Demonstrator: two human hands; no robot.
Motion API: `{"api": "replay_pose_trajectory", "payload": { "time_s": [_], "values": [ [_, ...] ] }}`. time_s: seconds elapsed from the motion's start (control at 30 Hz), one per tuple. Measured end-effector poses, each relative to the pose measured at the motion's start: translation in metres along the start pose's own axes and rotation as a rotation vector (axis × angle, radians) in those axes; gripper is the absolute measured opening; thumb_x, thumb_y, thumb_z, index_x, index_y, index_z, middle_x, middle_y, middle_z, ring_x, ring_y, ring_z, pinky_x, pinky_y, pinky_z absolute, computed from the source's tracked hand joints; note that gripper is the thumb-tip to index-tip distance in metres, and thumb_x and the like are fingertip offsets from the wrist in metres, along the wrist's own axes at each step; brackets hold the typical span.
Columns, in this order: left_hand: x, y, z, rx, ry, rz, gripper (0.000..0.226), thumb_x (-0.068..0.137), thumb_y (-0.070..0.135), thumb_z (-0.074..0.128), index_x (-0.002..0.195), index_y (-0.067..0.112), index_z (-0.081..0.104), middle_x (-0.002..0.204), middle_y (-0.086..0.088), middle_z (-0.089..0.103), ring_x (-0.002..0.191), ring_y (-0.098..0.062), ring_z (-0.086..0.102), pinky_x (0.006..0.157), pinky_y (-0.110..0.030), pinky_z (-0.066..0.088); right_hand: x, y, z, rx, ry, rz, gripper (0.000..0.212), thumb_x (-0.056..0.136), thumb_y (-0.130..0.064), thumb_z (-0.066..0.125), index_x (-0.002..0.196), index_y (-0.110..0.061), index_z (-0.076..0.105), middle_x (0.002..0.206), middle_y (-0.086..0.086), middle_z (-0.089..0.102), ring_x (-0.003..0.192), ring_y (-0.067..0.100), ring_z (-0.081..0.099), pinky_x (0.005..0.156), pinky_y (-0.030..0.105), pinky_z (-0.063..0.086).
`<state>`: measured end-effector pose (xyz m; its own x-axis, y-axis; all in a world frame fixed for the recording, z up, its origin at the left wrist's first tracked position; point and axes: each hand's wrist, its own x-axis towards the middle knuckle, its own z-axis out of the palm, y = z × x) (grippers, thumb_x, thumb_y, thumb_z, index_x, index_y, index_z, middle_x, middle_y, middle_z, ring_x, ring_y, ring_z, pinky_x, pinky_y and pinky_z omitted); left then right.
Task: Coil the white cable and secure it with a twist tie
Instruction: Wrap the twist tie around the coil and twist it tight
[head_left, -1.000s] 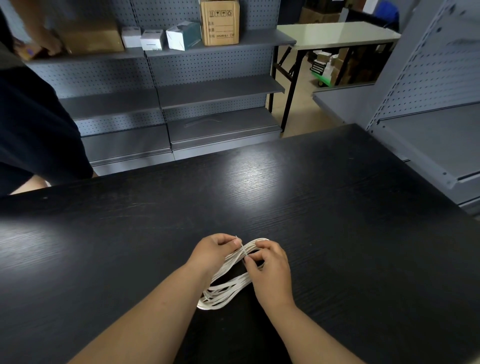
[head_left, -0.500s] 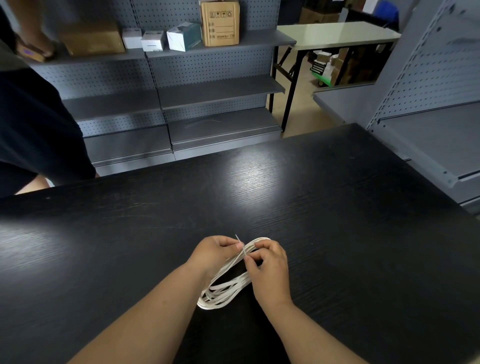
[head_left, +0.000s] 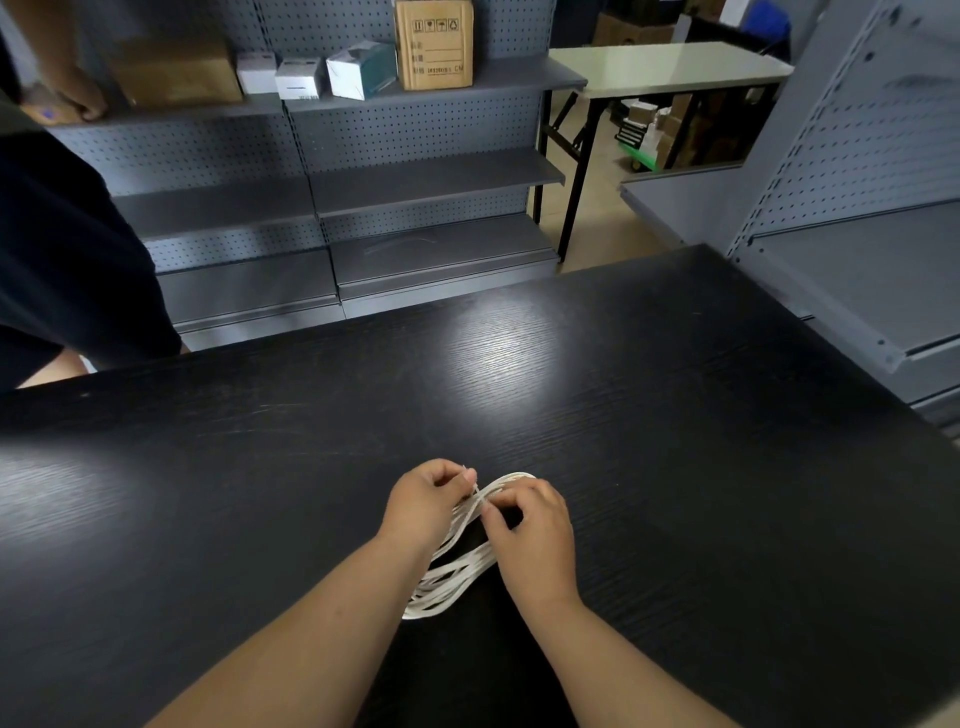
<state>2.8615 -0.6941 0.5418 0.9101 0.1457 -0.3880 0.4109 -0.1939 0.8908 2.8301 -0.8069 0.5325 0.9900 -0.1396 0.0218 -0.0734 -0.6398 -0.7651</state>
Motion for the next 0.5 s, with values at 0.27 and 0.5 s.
{"api": "replay_pose_trajectory", "payload": {
  "time_s": [0.27,0.5],
  "values": [
    [0.003,-0.002,-0.004,-0.035,-0.017,-0.025,0.018,0.089,0.021,0.062,0.081,0.007,0.070,0.077,-0.005,0.068,0.074,-0.013,0.061,0.068,-0.022,0.046,0.006,-0.010,0.005,-0.057,0.005,0.085,0.020,0.086,-0.033,0.064,0.103,-0.024,0.068,0.110,-0.008,0.055,0.114,0.006,0.041,0.091,0.013,0.031],
    [0.005,-0.004,-0.006,-0.044,-0.029,-0.034,0.018,0.089,0.020,0.061,0.080,0.007,0.070,0.076,-0.003,0.069,0.072,-0.011,0.060,0.064,-0.020,0.043,0.009,-0.017,0.012,-0.150,0.043,0.147,0.018,0.086,-0.039,0.061,0.098,-0.029,0.069,0.104,-0.010,0.056,0.110,0.008,0.042,0.089,0.018,0.035]
  ]
}}
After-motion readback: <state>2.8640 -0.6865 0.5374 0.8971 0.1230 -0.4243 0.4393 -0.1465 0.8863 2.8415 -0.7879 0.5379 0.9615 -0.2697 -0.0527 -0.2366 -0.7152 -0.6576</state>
